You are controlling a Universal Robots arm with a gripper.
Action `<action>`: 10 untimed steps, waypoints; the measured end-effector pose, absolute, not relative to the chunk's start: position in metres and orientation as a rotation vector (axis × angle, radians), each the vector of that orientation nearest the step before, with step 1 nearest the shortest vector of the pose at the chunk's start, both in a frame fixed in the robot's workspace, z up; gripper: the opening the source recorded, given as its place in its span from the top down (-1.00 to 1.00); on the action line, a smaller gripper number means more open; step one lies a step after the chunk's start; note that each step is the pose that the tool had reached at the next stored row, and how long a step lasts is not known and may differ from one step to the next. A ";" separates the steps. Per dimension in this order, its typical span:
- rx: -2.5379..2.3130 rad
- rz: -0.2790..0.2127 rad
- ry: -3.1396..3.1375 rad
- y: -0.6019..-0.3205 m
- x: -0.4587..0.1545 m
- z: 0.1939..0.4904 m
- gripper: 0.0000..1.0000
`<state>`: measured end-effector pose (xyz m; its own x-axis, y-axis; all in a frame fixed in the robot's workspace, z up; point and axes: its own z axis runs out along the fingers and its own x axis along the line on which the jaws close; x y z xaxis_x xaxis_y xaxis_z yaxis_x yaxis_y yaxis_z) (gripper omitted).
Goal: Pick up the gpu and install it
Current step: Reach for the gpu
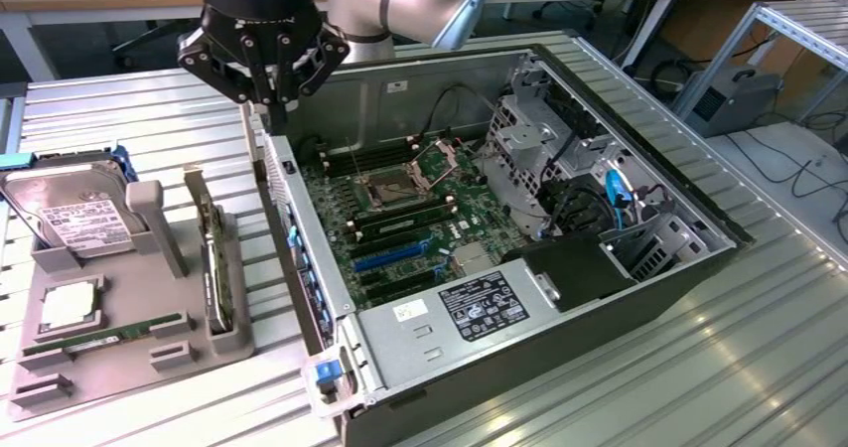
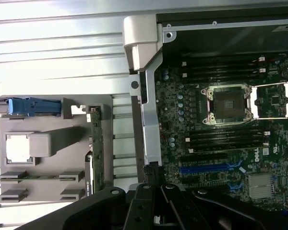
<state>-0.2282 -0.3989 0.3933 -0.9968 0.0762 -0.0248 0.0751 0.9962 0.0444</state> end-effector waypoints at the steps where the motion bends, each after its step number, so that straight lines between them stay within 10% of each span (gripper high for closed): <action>1: 0.118 0.068 3.112 -0.399 -0.229 0.393 0.79; 10: 0.118 0.068 3.112 -0.399 -0.236 0.393 0.79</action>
